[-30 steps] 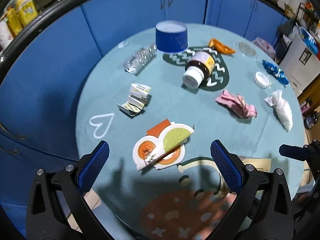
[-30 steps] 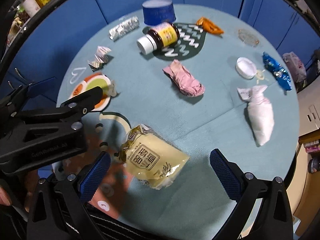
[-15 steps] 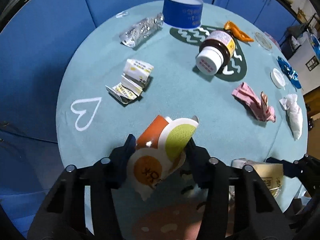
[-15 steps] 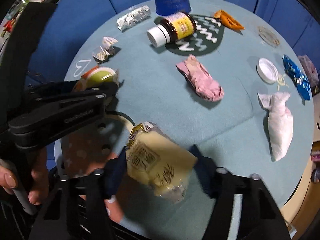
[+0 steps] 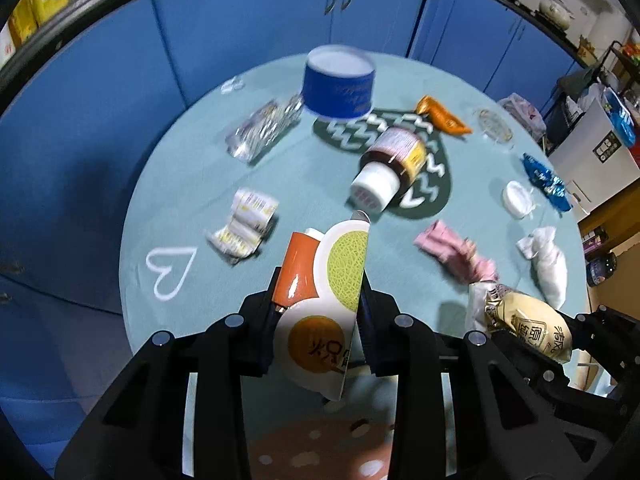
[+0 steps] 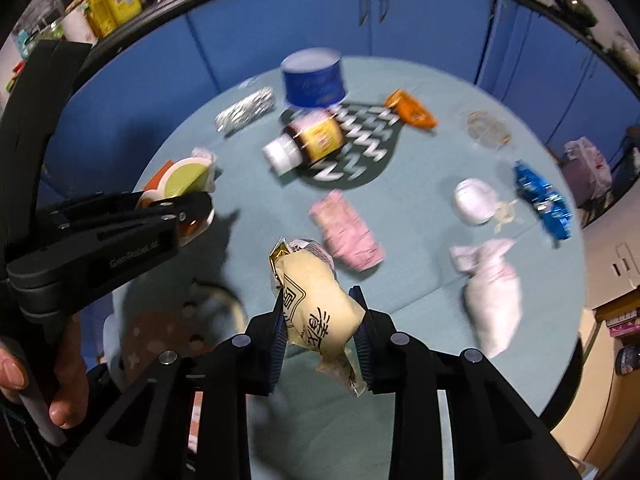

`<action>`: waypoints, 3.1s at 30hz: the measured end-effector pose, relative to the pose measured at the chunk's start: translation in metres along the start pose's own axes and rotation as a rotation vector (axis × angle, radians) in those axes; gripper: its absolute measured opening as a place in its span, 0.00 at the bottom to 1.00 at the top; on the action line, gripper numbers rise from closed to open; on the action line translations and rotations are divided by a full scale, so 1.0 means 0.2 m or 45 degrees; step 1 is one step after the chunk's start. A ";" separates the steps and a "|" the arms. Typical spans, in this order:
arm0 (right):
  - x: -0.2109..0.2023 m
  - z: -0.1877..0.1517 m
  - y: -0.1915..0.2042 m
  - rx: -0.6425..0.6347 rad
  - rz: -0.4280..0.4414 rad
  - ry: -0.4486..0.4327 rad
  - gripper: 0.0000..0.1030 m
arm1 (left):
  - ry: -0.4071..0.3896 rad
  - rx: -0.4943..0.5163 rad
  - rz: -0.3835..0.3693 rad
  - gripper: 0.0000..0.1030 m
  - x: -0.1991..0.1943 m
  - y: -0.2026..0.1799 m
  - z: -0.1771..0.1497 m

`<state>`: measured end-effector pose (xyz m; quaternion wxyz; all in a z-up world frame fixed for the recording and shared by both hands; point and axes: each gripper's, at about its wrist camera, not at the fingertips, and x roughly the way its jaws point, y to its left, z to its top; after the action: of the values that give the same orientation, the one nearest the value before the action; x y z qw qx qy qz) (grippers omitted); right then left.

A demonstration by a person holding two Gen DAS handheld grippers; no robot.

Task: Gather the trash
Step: 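Carry the cup and snack bag over the black trash bin, then open the right tool over the bin while the left tool releases the cup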

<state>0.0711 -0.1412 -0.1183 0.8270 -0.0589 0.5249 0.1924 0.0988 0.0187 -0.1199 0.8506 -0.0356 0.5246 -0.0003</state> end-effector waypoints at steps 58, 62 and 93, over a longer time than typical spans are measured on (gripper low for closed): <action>-0.50 -0.57 -1.56 0.857 -0.349 -0.218 0.75 | -0.172 0.789 -0.249 0.33 -0.17 -1.80 0.04; -0.52 -0.60 -1.57 0.868 -0.412 -0.217 0.78 | -0.175 0.817 -0.264 0.33 -0.18 -1.86 0.01; -0.59 -0.76 -1.71 0.987 -0.512 -0.237 0.78 | -0.211 0.743 -0.376 0.97 -0.23 -2.03 0.06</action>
<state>0.0277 -0.5312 -0.1169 0.8526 0.1723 0.4598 -0.1786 0.1043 -0.3833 -0.0494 0.8554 0.1340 0.4206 -0.2708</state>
